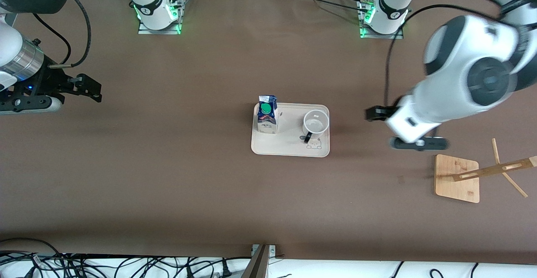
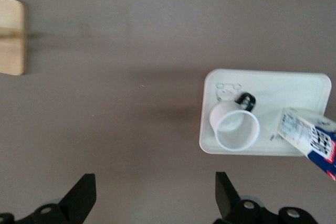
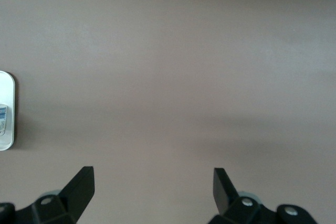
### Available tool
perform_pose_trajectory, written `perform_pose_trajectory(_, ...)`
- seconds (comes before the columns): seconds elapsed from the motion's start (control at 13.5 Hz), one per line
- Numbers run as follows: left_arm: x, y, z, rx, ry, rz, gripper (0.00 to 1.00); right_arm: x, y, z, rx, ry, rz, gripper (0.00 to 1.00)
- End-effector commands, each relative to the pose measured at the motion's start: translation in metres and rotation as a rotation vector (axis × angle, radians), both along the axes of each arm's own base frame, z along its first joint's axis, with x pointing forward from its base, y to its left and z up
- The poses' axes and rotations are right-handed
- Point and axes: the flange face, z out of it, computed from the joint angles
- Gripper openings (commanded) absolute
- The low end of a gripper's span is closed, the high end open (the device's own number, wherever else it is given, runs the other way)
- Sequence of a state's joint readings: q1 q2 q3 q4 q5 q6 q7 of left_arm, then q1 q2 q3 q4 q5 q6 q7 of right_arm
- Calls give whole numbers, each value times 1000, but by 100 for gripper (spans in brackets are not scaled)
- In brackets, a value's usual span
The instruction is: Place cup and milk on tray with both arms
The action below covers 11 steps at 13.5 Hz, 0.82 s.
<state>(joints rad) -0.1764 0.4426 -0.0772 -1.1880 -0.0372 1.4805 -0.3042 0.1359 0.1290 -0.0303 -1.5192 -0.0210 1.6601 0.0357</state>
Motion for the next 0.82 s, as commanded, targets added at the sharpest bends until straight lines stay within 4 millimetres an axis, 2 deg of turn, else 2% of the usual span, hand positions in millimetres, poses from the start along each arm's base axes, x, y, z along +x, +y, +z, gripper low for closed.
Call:
perform_pose_trajectory(0.0, -8, 53, 42, 12, -65, 71, 100, 1, 5, 7, 2, -11, -1, 100)
perform_pose_trajectory(0.15, -25, 83, 67, 4, -99, 81, 100, 1, 6, 7, 3, -11, 2, 100)
perform_pose_trajectory(0.22, -30, 100, 74, 1, -116, 65, 100, 1, 6, 7, 3, -11, 2, 100)
perform_pose_trajectory(0.37, -31, 131, 63, -6, -112, 23, 100, 0, 11, 7, 2, -10, 11, 100)
perform_pose_trajectory(0.74, -27, 146, 58, -5, -106, 32, 100, -1, 13, 7, 1, -5, 17, 100)
